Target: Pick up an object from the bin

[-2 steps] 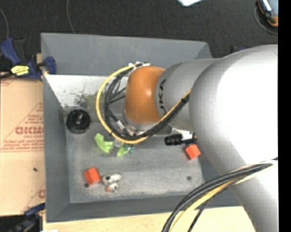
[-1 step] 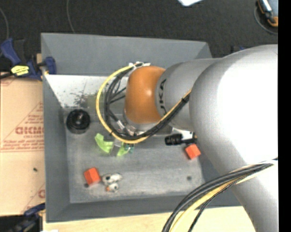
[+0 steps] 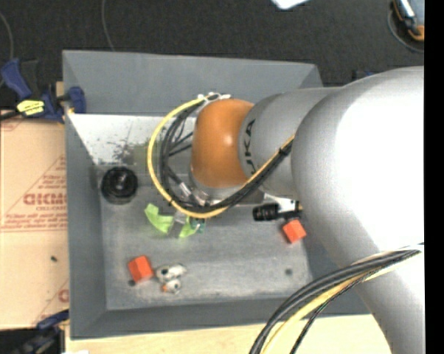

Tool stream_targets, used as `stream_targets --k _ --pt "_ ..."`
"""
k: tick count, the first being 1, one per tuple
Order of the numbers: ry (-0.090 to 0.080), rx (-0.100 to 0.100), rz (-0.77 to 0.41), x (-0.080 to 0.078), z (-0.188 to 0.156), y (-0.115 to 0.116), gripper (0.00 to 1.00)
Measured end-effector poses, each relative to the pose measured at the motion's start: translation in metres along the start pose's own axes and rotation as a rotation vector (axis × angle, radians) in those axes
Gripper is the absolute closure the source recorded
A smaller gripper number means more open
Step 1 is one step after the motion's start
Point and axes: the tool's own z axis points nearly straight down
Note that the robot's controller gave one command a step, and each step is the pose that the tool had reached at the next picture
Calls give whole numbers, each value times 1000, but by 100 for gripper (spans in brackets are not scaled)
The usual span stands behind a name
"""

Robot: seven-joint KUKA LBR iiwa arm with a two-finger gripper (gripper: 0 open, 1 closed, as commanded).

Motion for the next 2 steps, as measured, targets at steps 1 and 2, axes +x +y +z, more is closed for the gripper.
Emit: stream_targets --k 1,2 --pt "4 2 0 1 -10 -1 100" --pt "4 3 -1 1 -31 -1 100"
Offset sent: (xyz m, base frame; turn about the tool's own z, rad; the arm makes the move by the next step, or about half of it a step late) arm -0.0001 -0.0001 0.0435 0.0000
